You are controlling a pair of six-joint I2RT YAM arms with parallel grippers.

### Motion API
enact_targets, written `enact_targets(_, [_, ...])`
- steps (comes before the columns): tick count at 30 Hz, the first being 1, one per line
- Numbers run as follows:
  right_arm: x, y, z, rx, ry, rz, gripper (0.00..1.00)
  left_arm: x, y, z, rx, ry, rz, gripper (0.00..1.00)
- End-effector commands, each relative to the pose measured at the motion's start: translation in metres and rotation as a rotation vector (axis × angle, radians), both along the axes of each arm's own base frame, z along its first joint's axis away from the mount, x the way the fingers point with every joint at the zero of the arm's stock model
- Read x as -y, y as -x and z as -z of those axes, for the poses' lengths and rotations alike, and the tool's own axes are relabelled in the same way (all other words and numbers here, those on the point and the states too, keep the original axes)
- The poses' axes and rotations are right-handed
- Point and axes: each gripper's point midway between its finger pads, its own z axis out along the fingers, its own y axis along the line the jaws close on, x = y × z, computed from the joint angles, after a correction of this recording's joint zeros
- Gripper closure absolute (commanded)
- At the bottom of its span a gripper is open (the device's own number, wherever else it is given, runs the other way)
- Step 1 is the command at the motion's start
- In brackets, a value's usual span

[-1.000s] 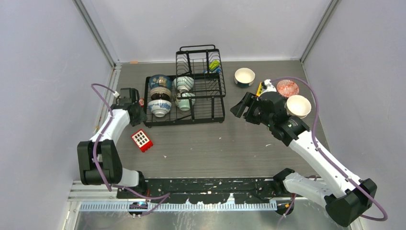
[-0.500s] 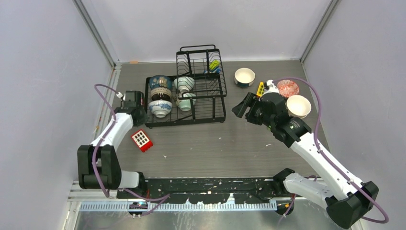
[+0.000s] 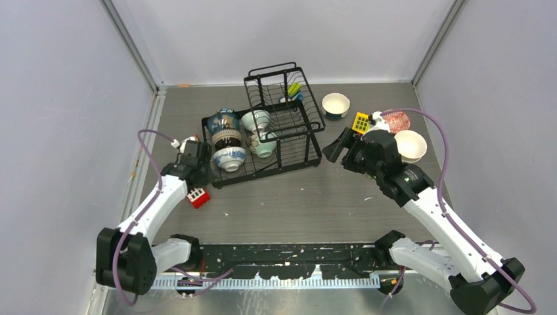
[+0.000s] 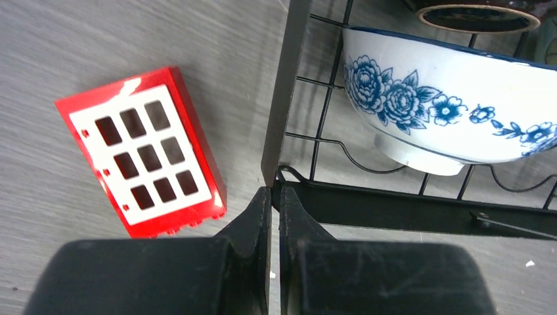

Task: Unload the bowls from the dish rack
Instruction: Adjust the dish rack at the center of the board.

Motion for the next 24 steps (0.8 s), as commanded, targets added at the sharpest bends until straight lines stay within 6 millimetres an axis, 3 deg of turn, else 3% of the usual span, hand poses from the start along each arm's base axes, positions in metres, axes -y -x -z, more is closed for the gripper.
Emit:
enact_targets(1, [0.003, 0.001, -0.022, 0.049, -0.047, 0.029, 0.17, 0.02, 0.015, -0.019, 0.052, 0.064, 0.034, 1.0])
enact_targets(6, [0.005, 0.002, -0.029, 0.056, -0.082, 0.053, 0.15, 0.042, 0.035, -0.017, 0.059, 0.116, 0.065, 1.0])
enact_targets(10, [0.017, 0.003, -0.021, 0.065, -0.091, 0.129, 0.15, 0.057, 0.049, -0.012, 0.061, 0.147, 0.08, 1.0])
enact_targets(17, [0.046, 0.005, 0.016, 0.04, -0.087, 0.305, 0.15, 0.088, 0.061, -0.003, 0.065, 0.153, 0.123, 1.0])
enact_targets(24, [0.054, 0.01, 0.047, -0.022, -0.077, 0.365, 0.15, 0.103, 0.068, -0.01, 0.084, 0.14, 0.167, 0.97])
